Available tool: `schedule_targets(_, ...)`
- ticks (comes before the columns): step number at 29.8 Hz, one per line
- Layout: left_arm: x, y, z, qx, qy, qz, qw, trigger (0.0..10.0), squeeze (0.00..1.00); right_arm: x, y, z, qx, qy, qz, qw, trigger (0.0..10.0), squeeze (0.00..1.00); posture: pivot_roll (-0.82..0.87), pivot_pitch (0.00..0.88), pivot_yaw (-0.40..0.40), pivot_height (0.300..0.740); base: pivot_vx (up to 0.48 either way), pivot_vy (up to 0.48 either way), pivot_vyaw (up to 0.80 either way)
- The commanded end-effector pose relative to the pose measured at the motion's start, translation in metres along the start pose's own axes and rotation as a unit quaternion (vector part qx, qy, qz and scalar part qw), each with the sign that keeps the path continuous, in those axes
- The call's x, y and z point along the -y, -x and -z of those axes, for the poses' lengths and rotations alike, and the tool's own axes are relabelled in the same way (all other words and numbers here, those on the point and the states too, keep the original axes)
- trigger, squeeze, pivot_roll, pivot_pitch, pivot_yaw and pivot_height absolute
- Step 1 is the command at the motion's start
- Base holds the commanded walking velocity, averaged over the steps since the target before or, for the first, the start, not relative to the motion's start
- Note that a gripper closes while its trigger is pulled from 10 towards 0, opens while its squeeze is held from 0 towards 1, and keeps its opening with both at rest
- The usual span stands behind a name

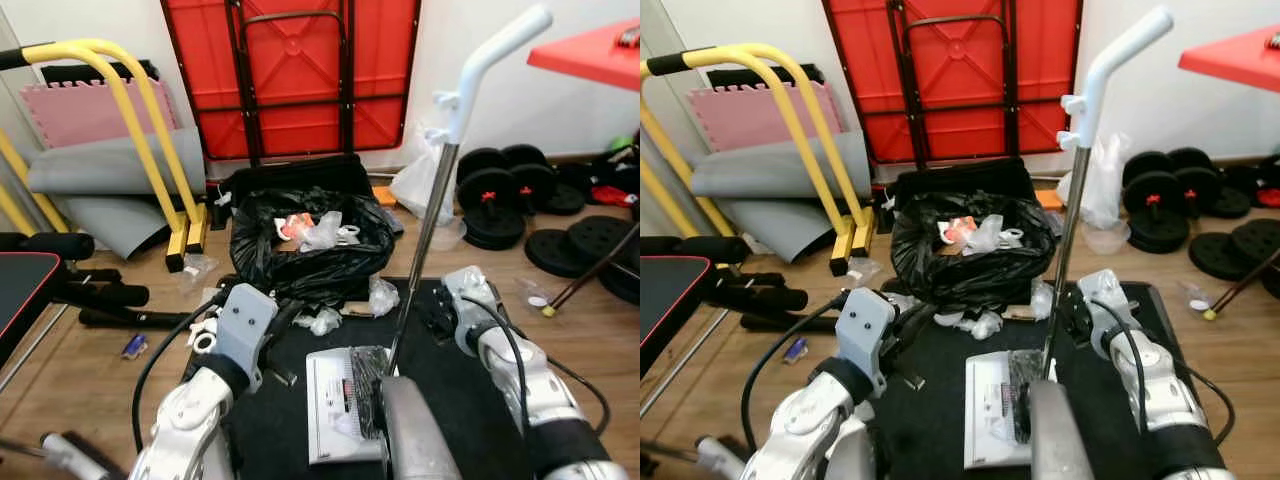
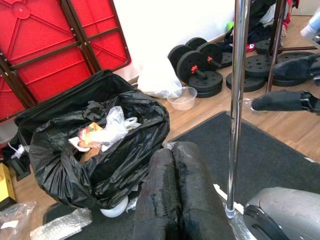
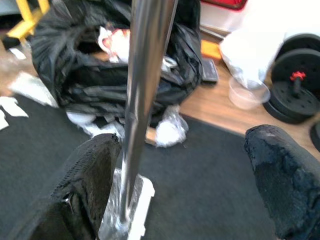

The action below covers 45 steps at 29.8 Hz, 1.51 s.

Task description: Sweep floor

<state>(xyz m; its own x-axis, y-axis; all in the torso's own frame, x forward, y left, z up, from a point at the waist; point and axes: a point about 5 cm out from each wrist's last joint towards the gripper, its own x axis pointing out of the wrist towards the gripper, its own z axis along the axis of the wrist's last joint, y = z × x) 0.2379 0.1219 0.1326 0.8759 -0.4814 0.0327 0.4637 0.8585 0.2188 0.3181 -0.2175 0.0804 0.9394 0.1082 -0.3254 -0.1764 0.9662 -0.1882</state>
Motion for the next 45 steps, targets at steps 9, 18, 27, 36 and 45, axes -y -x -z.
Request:
schedule_targets(9, 0.003, 0.005, -0.003, -0.005, -0.006, 0.011, 1.000, 10.0, 0.00, -0.015, -0.021, -0.002, 0.009, -0.040, -0.023, 0.999, 10.0, 0.00, -0.12, 0.000, 0.016, 0.480, 0.000, 0.000, 0.00)
schedule_targets(18, 0.006, 0.012, -0.008, -0.005, -0.002, 0.015, 1.000, 10.0, 0.00, -0.015, -0.028, 0.000, 0.002, -0.066, -0.004, 0.998, 10.0, 0.00, -0.10, 0.031, 0.015, 0.480, 0.000, 0.000, 0.00)
schedule_targets(27, 0.010, 0.017, -0.011, -0.008, 0.006, 0.021, 1.000, 10.0, 0.00, -0.010, -0.035, -0.019, 0.051, -0.109, -0.003, 0.993, 0.0, 0.00, -0.09, 0.060, 0.016, 0.480, 0.000, 0.000, 0.00)
schedule_targets(36, 0.011, 0.018, -0.012, -0.011, 0.009, 0.020, 1.000, 10.0, 0.00, -0.011, -0.035, -0.014, 0.039, -0.090, 0.014, 0.995, 0.0, 0.00, -0.09, 0.063, 0.012, 0.480, 0.000, 0.000, 0.00)
schedule_targets(45, 0.011, 0.016, -0.012, -0.012, 0.010, 0.019, 1.000, 10.0, 0.00, -0.002, -0.033, -0.013, 0.042, -0.083, 0.029, 0.995, 0.0, 0.00, -0.10, 0.049, 0.006, 0.480, 0.000, 0.000, 0.00)
